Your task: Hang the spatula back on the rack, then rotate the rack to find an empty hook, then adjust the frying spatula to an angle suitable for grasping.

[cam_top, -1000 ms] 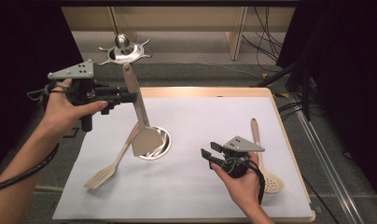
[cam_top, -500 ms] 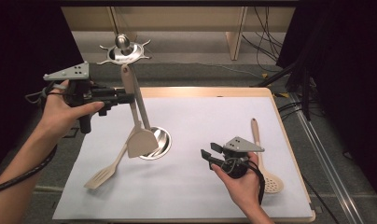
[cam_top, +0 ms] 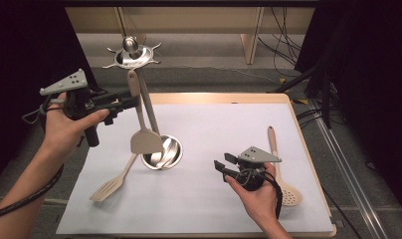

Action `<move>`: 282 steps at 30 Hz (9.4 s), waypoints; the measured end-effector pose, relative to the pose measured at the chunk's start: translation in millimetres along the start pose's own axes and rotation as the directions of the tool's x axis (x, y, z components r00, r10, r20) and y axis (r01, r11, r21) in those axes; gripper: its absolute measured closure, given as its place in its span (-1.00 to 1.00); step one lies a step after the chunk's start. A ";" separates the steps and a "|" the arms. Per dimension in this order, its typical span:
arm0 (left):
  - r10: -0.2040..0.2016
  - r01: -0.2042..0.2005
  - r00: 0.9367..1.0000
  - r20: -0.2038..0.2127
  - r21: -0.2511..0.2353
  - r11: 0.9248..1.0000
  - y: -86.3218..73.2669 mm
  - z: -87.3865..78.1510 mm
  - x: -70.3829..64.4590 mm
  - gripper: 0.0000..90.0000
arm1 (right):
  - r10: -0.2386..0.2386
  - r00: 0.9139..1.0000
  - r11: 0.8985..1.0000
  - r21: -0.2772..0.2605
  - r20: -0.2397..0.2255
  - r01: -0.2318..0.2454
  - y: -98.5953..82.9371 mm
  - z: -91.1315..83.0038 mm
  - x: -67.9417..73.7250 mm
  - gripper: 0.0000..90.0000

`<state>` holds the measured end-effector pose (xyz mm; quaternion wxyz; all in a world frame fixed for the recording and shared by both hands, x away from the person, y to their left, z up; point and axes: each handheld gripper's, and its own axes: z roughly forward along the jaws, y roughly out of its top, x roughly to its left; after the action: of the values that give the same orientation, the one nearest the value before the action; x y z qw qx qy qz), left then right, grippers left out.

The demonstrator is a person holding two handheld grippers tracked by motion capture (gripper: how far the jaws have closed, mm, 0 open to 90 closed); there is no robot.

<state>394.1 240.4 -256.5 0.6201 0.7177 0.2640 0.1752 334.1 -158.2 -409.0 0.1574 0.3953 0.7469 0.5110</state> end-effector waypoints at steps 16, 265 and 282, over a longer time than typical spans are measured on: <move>0.066 -0.075 0.993 -0.095 -0.088 0.993 16.2 -19.5 -38.9 0.94 | -0.009 1.000 1.000 0.005 0.017 0.009 -0.5 -1.7 0.5 0.19; -0.202 0.534 0.825 -0.528 0.610 0.585 -196.7 19.6 78.7 0.74 | 0.009 1.000 0.999 0.032 0.021 -0.010 -2.8 -6.9 -10.1 0.17; -0.304 0.506 0.778 -0.550 0.260 0.822 -184.0 -32.6 64.7 0.74 | 0.015 1.000 1.000 0.021 0.027 -0.015 -1.7 -7.3 -7.8 0.18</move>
<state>397.2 321.8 -436.6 0.3992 0.6839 0.5916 0.1516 333.7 -169.0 -408.7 0.1591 0.4093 0.7471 0.4990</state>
